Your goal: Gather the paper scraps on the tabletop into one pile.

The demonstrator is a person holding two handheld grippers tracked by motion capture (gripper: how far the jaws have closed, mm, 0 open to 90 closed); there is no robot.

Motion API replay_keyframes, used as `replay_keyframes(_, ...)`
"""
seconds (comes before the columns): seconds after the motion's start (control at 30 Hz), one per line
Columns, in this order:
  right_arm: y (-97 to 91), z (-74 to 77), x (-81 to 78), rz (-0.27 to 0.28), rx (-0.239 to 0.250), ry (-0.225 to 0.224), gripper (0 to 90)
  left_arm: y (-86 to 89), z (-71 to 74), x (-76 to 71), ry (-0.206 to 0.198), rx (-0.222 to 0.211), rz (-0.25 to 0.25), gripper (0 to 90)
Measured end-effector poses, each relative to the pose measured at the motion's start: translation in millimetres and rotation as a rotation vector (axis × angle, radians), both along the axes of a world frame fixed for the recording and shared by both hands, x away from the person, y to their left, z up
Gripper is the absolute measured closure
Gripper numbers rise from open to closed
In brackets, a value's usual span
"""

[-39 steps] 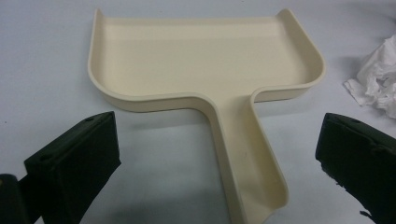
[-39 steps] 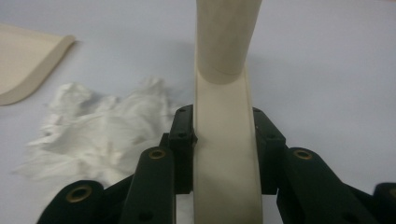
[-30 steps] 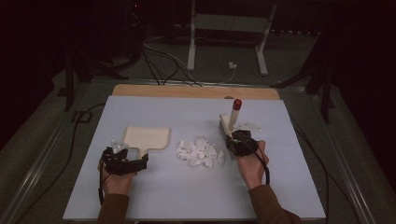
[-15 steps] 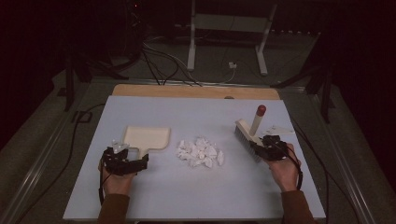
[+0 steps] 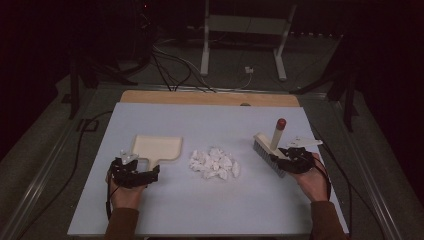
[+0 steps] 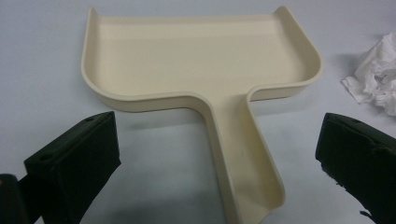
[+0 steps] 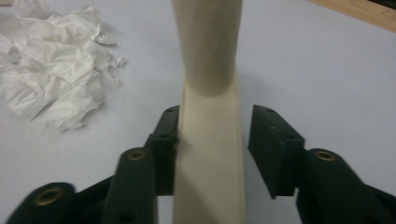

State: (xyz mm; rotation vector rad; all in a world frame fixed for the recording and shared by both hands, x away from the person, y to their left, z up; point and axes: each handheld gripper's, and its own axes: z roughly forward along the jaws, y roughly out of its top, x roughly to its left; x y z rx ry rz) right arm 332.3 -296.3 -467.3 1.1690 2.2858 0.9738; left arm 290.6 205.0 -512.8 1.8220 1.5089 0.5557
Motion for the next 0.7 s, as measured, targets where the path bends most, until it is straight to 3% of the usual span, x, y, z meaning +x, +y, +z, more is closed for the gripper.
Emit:
replay_keyframes(0.1,5.0,-0.3,7.8,0.004,-0.001,0.000,52.0,-0.3,-0.1,-0.3,0.000,-0.001,-0.001,0.6)
replay_keyframes(0.23,11.7,0.9,16.3,0.012,-0.007,0.005,60.4,1.9,0.5,-0.6,-0.004,-0.006,0.002,0.6)
replay_keyframes(0.4,16.7,5.6,23.1,0.010,-0.017,0.012,64.7,2.0,0.1,-0.4,-0.006,-0.009,0.005,0.6)
replay_keyframes(0.57,17.4,6.1,25.7,-0.006,-0.025,0.015,66.0,3.5,0.7,-1.0,-0.005,-0.009,0.006,0.5)
replay_keyframes(0.7,16.2,5.7,25.8,-0.018,-0.023,0.010,66.5,6.9,3.0,-2.2,-0.016,-0.032,0.012,0.6)
